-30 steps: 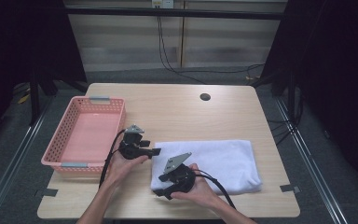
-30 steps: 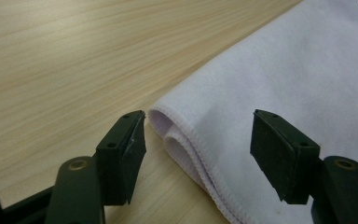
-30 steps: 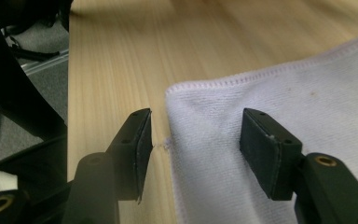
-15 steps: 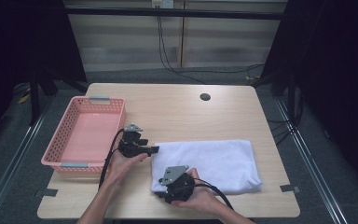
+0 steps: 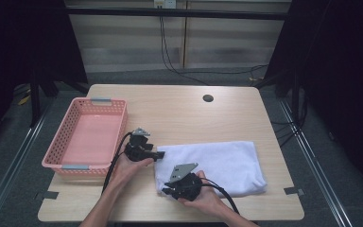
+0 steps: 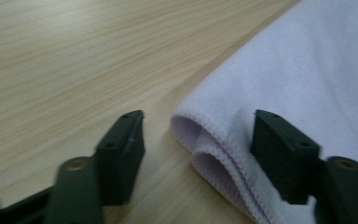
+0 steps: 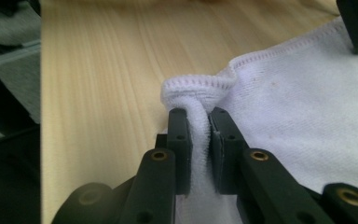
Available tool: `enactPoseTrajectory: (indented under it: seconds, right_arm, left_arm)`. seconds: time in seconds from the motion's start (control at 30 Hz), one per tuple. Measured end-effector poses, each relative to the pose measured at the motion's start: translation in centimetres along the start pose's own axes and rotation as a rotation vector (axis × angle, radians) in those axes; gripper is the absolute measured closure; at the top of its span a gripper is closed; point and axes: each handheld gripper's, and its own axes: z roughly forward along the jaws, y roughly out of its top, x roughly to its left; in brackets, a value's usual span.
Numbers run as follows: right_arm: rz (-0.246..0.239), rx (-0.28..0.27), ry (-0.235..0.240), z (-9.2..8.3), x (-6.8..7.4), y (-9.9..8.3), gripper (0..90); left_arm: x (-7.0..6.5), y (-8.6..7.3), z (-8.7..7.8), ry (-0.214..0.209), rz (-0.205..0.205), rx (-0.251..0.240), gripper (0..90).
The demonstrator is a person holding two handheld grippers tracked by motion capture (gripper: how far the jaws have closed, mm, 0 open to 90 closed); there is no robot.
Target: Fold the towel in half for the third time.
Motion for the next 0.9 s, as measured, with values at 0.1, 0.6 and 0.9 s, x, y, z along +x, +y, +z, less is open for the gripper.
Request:
enactPoseTrajectory:
  seconds: [0.1, 0.6, 0.9]
  right_arm:
    - [0.046, -0.022, 0.028, -0.4, -0.3, -0.2, 81.8]
    - [0.108, -0.152, 0.043, -3.6, -1.2, 1.6, 82.3]
    - [0.118, -0.238, 0.054, -4.9, -1.4, 3.8, 82.4]
  left_arm:
    - [-0.4, 0.0, 0.1, -0.034, 0.032, 0.013, 56.9]
    - [-0.5, 2.6, -2.4, -0.177, -0.075, -0.168, 83.8]
    - [-0.1, 4.0, -5.1, -0.161, -0.076, -0.212, 84.1]
